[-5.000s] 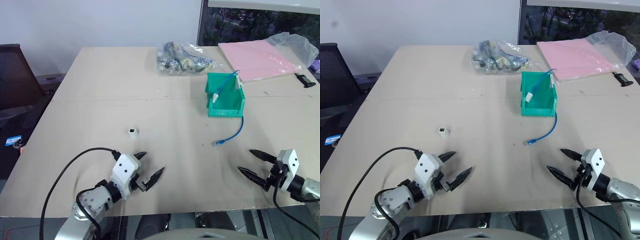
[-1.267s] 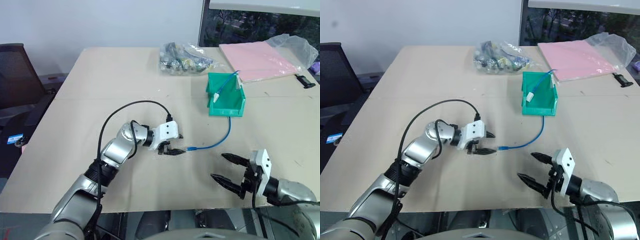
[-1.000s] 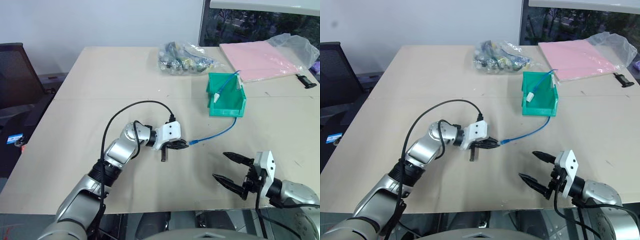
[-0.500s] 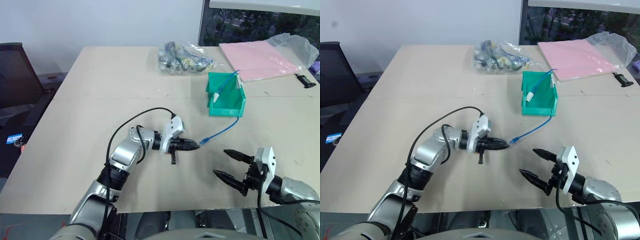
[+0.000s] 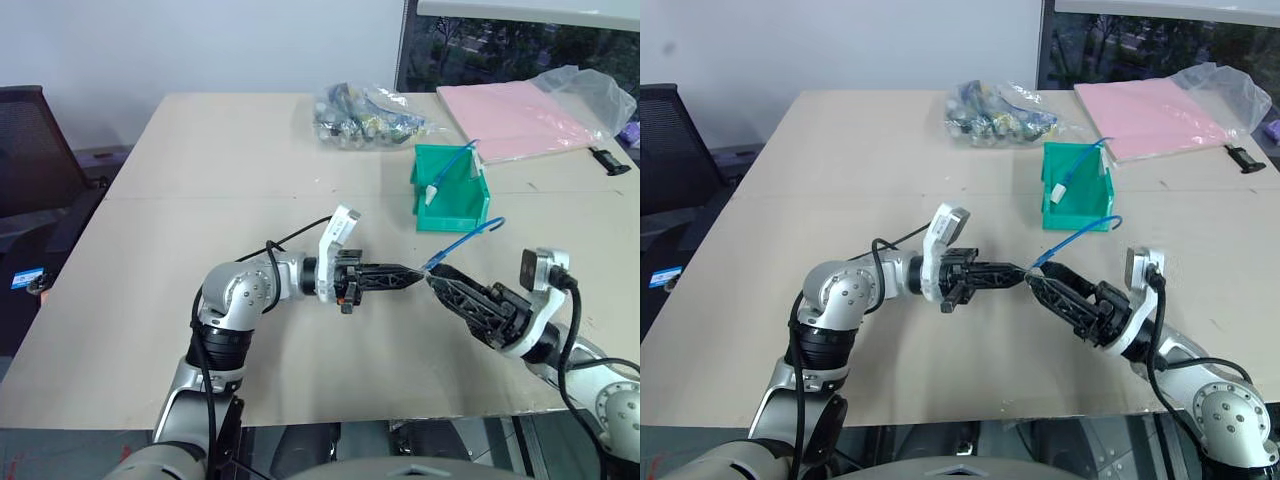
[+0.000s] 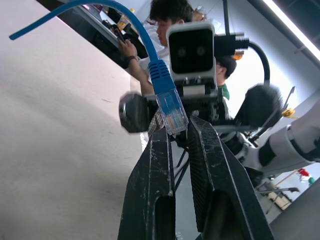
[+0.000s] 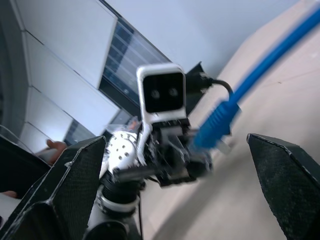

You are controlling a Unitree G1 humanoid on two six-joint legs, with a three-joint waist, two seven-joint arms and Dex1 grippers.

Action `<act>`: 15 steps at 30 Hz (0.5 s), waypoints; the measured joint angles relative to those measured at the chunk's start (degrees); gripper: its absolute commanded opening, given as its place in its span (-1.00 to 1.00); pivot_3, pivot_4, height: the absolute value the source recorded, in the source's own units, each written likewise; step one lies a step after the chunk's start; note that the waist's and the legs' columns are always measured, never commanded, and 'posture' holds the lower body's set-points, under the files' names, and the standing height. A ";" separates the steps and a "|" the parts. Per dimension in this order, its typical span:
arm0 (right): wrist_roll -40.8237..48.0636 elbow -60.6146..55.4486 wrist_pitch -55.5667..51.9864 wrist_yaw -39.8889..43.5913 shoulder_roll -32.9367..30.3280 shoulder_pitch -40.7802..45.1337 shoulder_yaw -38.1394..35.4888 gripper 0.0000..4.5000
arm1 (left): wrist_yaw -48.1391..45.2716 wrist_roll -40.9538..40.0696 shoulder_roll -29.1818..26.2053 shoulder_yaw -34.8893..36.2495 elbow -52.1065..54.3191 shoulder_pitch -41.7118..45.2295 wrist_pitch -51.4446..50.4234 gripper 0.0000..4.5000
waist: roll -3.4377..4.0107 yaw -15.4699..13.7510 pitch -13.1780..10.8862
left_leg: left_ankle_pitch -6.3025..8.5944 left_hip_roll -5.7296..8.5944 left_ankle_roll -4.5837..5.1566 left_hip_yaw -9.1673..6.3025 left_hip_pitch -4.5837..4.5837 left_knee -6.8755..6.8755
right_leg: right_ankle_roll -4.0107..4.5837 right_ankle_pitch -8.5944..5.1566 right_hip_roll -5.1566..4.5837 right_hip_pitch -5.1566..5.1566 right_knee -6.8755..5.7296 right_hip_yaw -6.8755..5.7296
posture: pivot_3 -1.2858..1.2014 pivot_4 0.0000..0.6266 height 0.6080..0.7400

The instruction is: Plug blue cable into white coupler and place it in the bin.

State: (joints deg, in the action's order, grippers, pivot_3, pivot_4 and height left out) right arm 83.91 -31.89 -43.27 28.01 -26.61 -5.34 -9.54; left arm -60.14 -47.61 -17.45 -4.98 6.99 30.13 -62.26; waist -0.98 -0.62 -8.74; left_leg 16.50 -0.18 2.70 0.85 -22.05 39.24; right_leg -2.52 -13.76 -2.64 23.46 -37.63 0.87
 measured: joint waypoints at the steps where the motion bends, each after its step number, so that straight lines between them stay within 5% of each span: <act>1: 0.83 0.03 -0.11 -0.73 0.04 0.59 0.05 0.76 | 0.23 -0.27 0.03 -0.01 0.00 -0.01 -0.07 -1.00 | 0.00 0.01 0.00 | 0.00 0.00 0.00 0.01 -0.01 0.00 | 0.00 0.00 0.00 0.01 0.01 0.00 | 0.03 -0.52 1.00; 9: 2.12 1.35 -0.26 -2.16 -0.18 1.73 0.17 -0.96 | 0.65 -3.48 0.18 -0.03 0.83 -0.02 -0.25 -1.00 | 0.00 0.01 0.00 | 0.00 0.00 0.00 0.01 -0.03 0.00 | 0.00 0.00 -0.01 0.01 0.03 0.02 | 0.03 -0.52 1.00; 15: 3.42 1.60 -0.31 -2.09 0.12 1.76 0.34 -0.99 | 0.63 -4.17 0.05 -0.05 0.80 -0.22 0.09 -1.00 | 0.00 0.01 0.00 | 0.00 0.00 0.00 0.02 -0.02 -0.01 | 0.01 0.00 0.01 0.01 0.04 0.02 | 0.03 -0.52 1.00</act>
State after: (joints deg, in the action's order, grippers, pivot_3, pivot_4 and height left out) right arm 87.32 -30.29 -43.58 25.92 -26.49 -3.58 -9.21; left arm -59.50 -51.78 -17.40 -5.04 7.79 29.91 -62.17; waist -0.98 -0.61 -8.74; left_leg 16.50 -0.18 2.70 0.87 -22.07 39.24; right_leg -2.52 -13.76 -2.64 23.47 -37.58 0.90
